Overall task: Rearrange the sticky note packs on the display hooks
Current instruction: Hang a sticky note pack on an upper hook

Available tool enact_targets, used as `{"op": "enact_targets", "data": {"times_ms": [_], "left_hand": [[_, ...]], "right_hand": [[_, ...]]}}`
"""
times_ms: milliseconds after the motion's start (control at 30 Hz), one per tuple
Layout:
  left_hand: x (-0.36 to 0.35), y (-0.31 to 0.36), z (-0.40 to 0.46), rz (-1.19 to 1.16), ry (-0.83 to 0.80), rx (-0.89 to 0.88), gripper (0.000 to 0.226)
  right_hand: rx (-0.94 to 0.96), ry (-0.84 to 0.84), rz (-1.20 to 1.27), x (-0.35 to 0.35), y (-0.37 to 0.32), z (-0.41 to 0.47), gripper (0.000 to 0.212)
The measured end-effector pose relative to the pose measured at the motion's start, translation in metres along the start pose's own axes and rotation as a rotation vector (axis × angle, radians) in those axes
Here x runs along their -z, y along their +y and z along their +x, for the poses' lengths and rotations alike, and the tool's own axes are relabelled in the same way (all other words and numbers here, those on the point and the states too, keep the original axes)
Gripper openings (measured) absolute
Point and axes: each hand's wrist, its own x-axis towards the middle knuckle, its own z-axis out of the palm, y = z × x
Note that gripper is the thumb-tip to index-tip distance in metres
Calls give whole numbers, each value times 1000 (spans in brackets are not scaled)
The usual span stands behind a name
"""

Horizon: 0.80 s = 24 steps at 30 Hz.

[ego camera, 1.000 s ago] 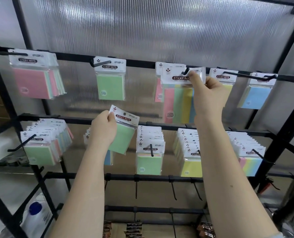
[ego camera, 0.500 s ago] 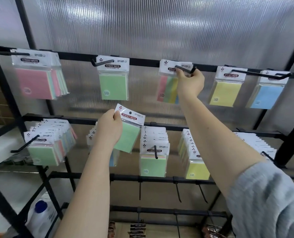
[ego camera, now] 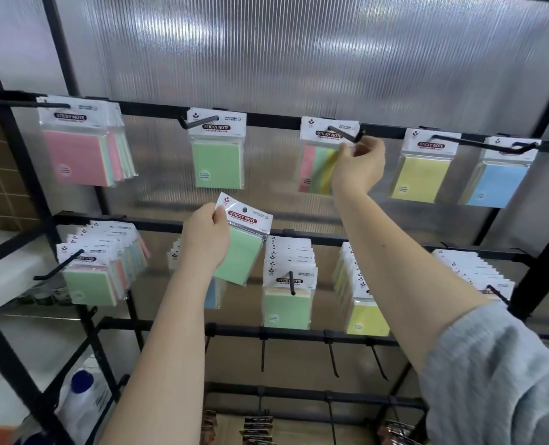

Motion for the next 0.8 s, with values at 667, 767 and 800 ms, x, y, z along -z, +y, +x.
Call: {"op": "enact_targets", "data": {"times_ms": [667,767,800], "left_hand": [[45,2,-121,-41,65,8,37],[57,7,-132,-29,93,-8,39],[61,9,-134,-39,107,-17,40]], "right_hand": [[-86,-194,-103,134,34,-133,33],[-83,-230,-115,144,33,-150,40],[-85,-238,-126,146,33,-154,40]]}}
